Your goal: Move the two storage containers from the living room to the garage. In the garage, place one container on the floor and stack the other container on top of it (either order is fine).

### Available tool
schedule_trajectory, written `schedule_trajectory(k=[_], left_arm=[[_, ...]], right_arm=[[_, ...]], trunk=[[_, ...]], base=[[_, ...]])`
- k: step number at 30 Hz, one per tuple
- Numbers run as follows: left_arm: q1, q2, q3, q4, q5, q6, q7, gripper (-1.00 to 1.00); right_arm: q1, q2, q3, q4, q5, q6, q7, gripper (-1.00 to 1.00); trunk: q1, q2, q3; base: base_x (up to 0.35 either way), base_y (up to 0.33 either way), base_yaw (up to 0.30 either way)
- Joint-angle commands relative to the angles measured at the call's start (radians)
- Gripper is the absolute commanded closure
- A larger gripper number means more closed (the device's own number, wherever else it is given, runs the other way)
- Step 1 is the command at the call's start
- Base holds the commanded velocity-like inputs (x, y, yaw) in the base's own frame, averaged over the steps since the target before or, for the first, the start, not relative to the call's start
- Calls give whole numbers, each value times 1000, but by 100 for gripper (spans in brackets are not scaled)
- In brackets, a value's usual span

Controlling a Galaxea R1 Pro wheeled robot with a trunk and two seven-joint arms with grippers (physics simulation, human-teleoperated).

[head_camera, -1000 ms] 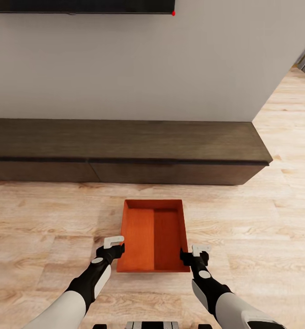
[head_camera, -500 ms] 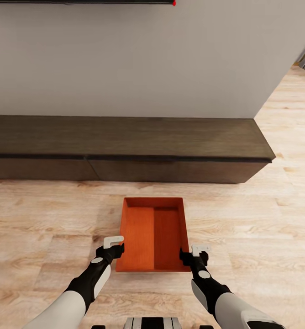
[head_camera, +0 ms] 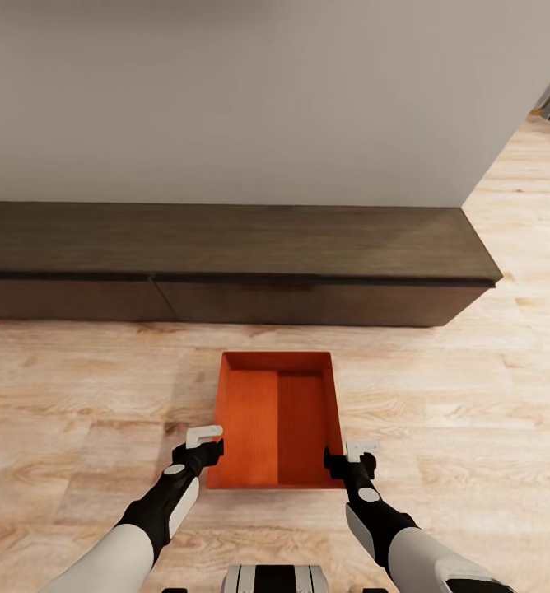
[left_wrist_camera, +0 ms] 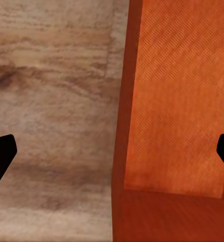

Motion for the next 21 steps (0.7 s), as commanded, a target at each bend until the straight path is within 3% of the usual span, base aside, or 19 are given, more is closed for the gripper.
schedule_trajectory(k=[1,12,21], left_arm=[[0,0,-1,-1,7,4,3,-100],[-1,2,-2,-2,5,3,3,-100],[-1,2,-2,-2,5,2,3,-100]], right_arm=[[-1,1,-8,1,10,-3,-2,-100],[-1,0,-10,-20,9,-1,2,-100],[-1,-1,-9,-61,7,7,3,-100]], trunk=[[4,-7,-4],[46,-84,-38],[46,-84,-38]], base=[[0,0,0],[0,0,0],[0,0,0]])
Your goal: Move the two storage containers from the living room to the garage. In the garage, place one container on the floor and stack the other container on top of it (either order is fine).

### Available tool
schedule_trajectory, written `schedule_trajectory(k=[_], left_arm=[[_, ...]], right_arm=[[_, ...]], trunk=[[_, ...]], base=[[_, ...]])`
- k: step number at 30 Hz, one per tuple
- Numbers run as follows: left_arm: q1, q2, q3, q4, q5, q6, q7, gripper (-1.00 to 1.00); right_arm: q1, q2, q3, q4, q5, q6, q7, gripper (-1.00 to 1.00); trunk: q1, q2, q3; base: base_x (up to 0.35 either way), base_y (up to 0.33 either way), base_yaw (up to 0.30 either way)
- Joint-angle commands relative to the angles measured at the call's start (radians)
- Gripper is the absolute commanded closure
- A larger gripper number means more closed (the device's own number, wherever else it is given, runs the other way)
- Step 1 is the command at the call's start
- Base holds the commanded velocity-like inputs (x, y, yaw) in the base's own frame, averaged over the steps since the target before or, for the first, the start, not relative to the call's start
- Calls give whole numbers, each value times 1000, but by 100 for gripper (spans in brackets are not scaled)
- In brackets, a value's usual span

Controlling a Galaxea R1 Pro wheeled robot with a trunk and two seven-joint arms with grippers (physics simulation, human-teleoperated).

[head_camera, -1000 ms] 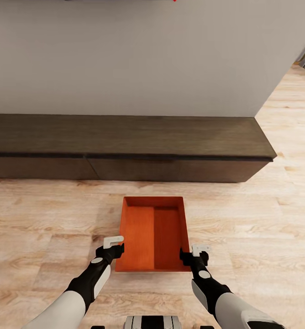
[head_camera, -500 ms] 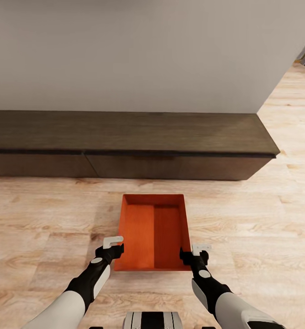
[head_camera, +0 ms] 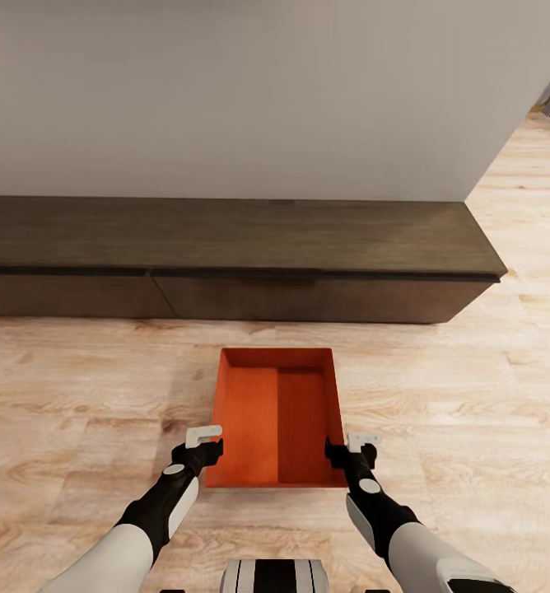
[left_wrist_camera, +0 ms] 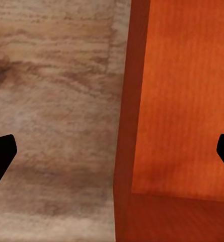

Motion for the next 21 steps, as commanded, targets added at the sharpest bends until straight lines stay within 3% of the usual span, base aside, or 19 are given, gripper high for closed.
schedule_trajectory(k=[1,11,21], left_arm=[[0,0,-1,-1,7,3,3,-100],[0,-1,-1,-3,7,2,3,-100],[0,-1,-1,-3,7,2,3,-100]], right_arm=[[-1,1,-8,1,10,-3,-2,-100],[-1,1,-7,6,8,-3,-2,-100],[-1,6,-7,4,12,-10,-2,-100]], trunk=[[0,0,0],[0,0,0],[38,-70,-32]], base=[[0,0,0],[0,0,0],[0,0,0]])
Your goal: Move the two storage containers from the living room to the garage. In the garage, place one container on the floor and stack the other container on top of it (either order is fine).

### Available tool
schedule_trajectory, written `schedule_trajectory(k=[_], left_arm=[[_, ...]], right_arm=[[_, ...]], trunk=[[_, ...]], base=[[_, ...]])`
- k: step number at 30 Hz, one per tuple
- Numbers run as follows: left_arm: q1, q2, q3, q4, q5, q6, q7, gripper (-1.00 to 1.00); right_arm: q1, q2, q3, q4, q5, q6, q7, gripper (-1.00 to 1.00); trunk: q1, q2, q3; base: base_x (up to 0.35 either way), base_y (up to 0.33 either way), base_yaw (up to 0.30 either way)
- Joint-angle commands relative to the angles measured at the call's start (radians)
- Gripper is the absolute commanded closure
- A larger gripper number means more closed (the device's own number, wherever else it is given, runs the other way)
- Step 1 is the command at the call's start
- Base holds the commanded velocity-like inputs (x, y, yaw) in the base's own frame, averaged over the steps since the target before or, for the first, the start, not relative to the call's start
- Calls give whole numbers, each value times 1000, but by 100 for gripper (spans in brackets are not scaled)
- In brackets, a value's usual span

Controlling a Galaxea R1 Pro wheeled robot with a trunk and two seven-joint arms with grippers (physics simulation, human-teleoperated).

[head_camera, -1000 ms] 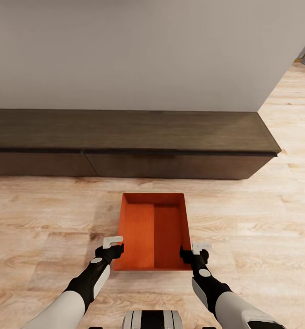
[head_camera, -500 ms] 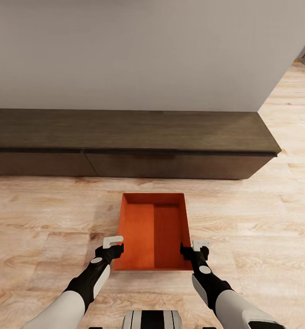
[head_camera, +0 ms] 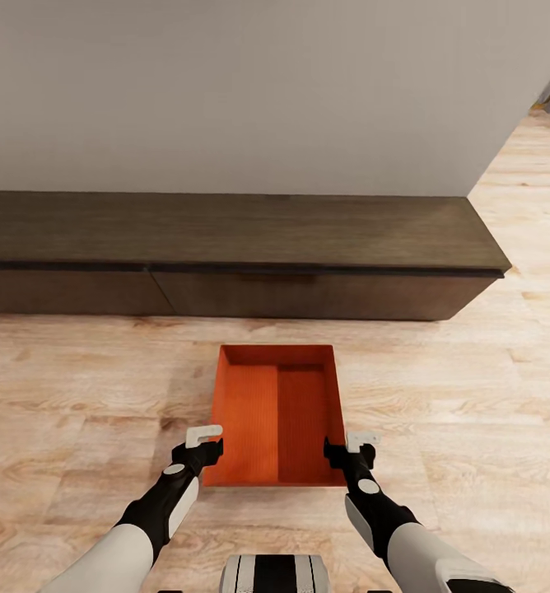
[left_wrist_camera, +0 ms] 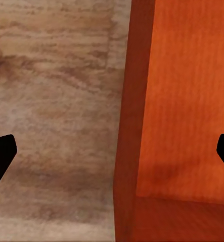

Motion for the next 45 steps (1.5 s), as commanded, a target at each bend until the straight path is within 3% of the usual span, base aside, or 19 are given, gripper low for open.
schedule_trajectory(k=[1,4,38,45], left_arm=[[0,0,-1,-2,7,3,3,-100],[0,1,0,-3,7,3,3,-100],[1,-9,-4,2,3,4,3,-100],[1,-9,-6,37,-5,3,2,-100]], right_arm=[[-1,1,-9,0,11,-5,-2,-100],[-1,2,-8,-2,11,-6,-2,-100],[-1,2,-3,-3,12,-6,-2,-100],[-1,1,-3,-3,11,-5,-2,-100]], trunk=[[4,-7,-4],[15,-28,-13],[15,-28,-13],[15,-28,-13]], base=[[0,0,0],[0,0,0],[0,0,0],[0,0,0]])
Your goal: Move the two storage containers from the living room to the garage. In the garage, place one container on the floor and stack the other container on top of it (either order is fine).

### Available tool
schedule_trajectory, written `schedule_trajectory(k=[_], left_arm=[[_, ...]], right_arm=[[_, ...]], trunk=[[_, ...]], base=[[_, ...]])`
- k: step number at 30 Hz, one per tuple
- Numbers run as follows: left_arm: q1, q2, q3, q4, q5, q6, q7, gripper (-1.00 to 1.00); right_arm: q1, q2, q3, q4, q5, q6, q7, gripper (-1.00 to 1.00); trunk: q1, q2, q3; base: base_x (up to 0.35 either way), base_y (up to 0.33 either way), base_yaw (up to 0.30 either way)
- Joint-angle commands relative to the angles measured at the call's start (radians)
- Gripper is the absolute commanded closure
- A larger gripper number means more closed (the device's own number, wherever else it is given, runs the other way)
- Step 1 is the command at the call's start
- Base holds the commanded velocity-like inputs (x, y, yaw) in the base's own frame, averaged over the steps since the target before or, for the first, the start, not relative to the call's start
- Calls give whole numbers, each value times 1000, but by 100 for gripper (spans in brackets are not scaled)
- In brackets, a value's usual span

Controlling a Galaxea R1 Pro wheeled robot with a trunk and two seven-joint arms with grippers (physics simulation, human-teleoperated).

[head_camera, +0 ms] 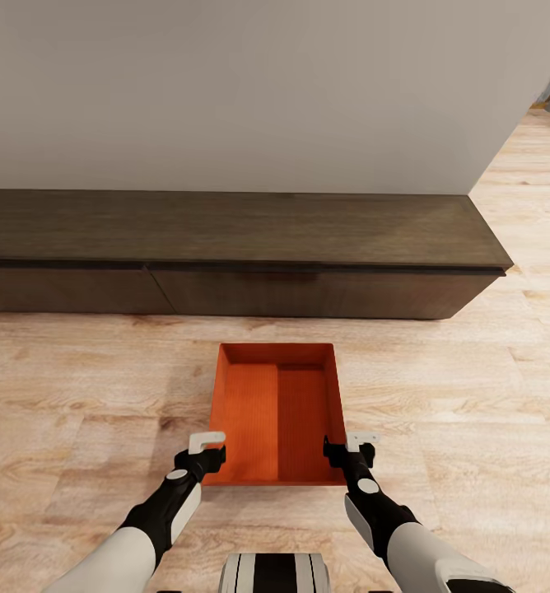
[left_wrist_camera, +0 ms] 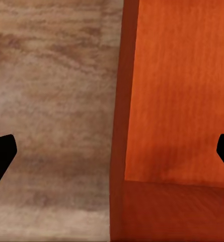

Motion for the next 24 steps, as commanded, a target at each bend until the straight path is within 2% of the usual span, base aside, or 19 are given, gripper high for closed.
schedule_trajectory(k=[1,24], left_arm=[[0,0,-2,1,5,3,3,-100],[0,1,-4,7,5,3,3,-100]], right_arm=[[-1,1,-8,1,10,-3,-2,-100],[-1,-1,-7,11,9,-3,0,-100]], trunk=[[0,0,0],[0,0,0]], base=[[0,0,0],[0,0,0]])
